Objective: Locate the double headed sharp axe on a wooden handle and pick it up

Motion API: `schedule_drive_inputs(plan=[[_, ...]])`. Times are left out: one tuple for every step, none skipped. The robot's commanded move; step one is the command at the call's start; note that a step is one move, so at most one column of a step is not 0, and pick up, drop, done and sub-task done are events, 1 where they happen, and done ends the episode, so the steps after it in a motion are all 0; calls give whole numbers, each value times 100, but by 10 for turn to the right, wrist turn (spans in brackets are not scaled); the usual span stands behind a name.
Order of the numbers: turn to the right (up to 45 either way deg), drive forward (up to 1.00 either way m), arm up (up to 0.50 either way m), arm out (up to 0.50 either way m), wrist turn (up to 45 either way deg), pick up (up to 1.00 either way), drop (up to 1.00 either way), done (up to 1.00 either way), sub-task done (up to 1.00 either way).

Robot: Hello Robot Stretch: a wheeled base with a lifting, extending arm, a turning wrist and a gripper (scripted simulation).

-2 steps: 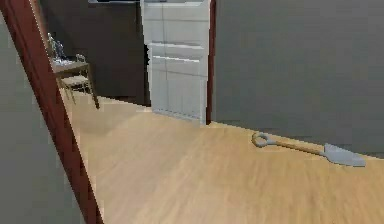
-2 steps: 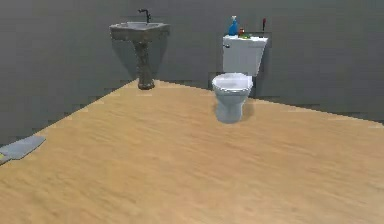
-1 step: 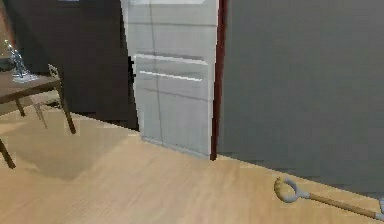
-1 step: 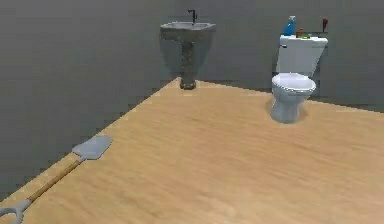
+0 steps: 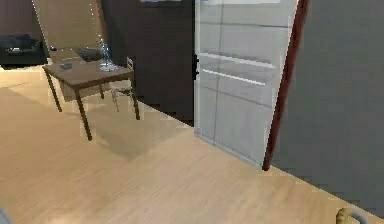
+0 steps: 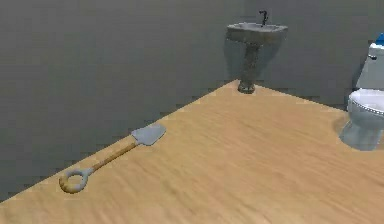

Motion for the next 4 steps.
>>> schedule_drive_inputs(plan=[[-30, 0, 0, 0, 0, 0, 0, 0, 0], [0, 40, 0, 0, 0, 0, 0, 0, 0], [-360, 0, 0, 0, 0, 0, 0, 0, 0], [0, 100, 0, 0, 0, 0, 0, 0, 0]])
